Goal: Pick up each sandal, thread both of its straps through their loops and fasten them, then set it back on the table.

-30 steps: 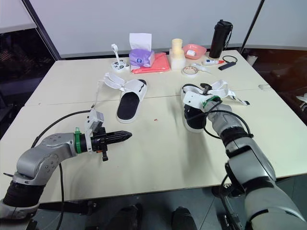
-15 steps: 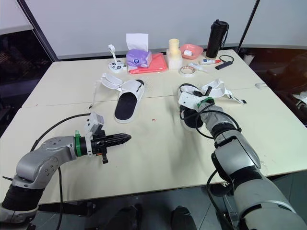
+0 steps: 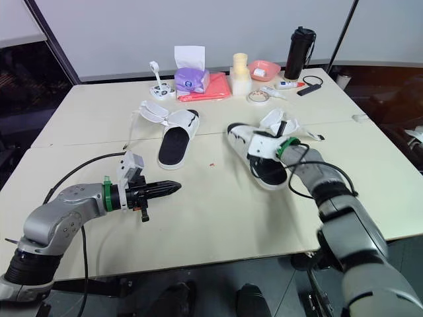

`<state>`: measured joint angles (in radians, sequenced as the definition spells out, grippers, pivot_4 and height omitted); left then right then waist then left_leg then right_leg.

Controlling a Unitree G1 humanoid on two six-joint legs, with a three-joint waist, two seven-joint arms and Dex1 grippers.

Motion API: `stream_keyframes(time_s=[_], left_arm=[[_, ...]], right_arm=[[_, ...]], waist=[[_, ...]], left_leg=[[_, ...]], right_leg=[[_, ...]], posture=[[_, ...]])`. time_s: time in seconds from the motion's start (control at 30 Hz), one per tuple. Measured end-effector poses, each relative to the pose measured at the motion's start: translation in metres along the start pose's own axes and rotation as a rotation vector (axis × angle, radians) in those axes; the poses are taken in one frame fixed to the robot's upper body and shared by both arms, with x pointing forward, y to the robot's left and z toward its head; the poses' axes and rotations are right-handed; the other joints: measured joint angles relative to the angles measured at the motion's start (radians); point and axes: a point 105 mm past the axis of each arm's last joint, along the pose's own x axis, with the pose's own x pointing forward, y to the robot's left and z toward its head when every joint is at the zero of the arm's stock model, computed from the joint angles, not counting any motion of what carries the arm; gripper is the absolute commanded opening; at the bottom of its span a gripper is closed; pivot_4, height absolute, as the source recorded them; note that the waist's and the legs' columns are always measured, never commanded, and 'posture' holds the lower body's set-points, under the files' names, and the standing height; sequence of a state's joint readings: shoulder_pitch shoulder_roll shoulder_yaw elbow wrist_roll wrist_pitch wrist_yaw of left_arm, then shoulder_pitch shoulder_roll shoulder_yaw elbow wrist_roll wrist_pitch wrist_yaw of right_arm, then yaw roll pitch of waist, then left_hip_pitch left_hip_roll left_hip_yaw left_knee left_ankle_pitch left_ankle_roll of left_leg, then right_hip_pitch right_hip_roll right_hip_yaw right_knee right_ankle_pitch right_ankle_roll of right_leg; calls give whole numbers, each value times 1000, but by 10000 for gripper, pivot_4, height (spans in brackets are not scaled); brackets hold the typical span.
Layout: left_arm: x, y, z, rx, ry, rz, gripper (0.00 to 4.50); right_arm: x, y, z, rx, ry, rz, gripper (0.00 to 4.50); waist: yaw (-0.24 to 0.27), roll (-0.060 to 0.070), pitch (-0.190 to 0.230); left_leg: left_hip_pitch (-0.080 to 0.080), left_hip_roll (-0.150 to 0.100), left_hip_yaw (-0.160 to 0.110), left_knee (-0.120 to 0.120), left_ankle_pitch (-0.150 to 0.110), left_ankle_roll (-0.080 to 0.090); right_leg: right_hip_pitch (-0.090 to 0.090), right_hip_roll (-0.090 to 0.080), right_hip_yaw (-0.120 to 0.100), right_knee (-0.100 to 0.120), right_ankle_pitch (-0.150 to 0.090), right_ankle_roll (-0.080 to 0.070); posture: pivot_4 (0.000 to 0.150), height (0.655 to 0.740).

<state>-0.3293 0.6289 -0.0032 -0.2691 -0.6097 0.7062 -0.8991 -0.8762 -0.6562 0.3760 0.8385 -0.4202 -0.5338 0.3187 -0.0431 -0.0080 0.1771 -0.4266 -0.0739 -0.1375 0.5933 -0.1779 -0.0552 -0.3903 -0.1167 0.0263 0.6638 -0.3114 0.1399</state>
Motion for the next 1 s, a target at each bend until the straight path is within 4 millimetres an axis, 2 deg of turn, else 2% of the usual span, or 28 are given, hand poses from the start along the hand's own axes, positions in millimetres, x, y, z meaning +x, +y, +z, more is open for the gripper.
stream_keyframes(time_s=[0.13, 0.33, 0.4, 0.57, 1.0], left_arm=[[-1, 6, 1, 3, 5, 1, 0], [-1, 16, 7, 13, -10, -17, 0], [0, 18, 7, 17, -8, -23, 0], [0, 19, 8, 20, -9, -33, 0], [3, 14, 7, 15, -11, -68, 0]], right_arm=[[-28, 20, 39, -62, -214, 160, 470], [-62, 23, 96, -325, -493, 270, 470], [-70, 30, 110, -379, -587, 287, 470], [-81, 49, 117, -440, -688, 346, 470], [-79, 81, 125, -487, -814, 400, 470]], waist=[[-6, 1, 1], [-4, 2, 2], [-1, 2, 2], [3, 2, 2], [1, 2, 2]], left_leg=[[1, 0, 1, 1, 0, 0], [1, 1, 1, 2, 0, 0], [1, 1, 1, 2, 0, 0], [1, 0, 1, 3, 0, 0], [1, 1, 0, 3, 0, 0]], right_leg=[[0, 0, 0, 1, 0, 0], [1, 0, 0, 1, 0, 0], [1, 0, 0, 1, 0, 0], [1, 0, 0, 1, 0, 0], [1, 0, 0, 1, 0, 0]], posture=[[1500, 7344], [1500, 7344], [1500, 7344], [1500, 7344], [1500, 7344]])
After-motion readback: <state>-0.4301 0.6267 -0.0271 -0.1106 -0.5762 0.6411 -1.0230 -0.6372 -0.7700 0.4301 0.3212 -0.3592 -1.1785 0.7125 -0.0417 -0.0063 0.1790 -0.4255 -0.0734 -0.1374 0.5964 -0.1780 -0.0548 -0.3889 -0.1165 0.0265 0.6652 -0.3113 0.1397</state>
